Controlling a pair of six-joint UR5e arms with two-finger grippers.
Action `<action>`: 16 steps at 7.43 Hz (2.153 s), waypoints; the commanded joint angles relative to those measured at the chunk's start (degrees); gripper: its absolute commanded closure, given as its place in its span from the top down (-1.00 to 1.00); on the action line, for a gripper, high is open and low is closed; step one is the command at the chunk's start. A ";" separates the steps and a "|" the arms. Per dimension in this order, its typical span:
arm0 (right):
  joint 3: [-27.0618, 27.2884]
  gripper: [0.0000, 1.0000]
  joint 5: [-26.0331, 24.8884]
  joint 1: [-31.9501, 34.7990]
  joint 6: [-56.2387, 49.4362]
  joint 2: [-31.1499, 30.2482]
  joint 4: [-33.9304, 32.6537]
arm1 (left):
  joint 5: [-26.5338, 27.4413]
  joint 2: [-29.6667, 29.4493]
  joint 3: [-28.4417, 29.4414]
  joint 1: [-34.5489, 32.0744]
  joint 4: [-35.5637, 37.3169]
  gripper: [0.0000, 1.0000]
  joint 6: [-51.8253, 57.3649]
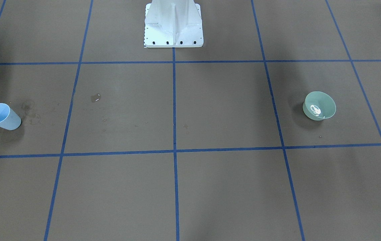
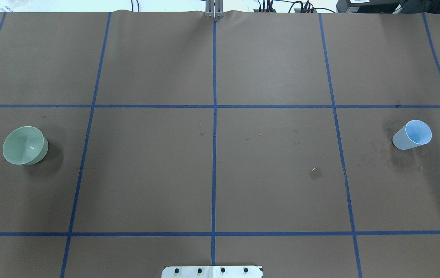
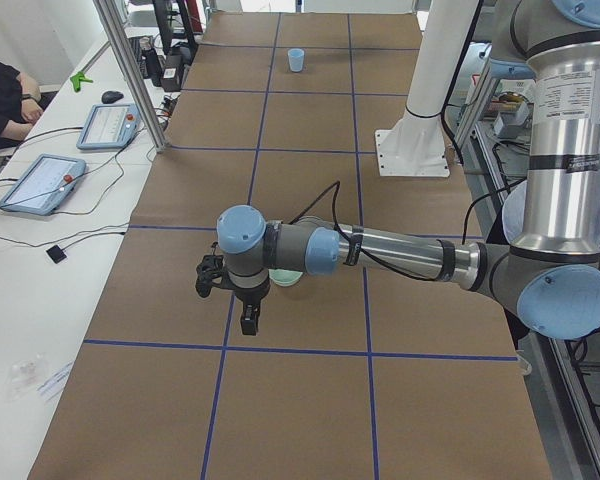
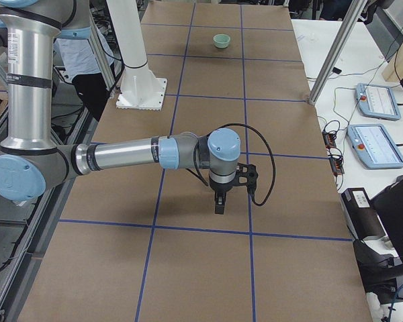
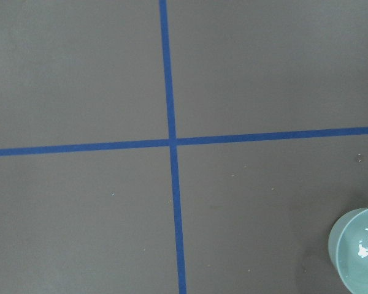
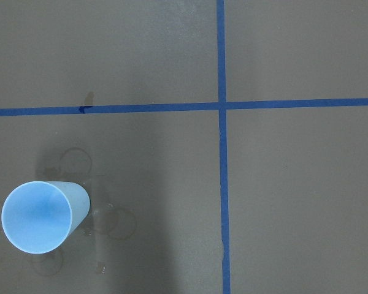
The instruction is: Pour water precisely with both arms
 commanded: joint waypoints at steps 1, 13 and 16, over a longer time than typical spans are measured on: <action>-0.12 0.98 -0.16 0.06 -0.08 -0.19 0.02 | 0.00 0.84 0.13 -0.23 0.06 0.99 -0.31; -0.12 0.98 -0.60 0.24 -0.08 -0.98 -0.07 | 0.00 0.58 0.48 -0.23 0.15 0.99 -0.49; -0.12 0.98 -0.60 0.24 -0.08 -0.98 -0.07 | 0.00 0.49 0.39 -0.23 0.15 0.99 -0.40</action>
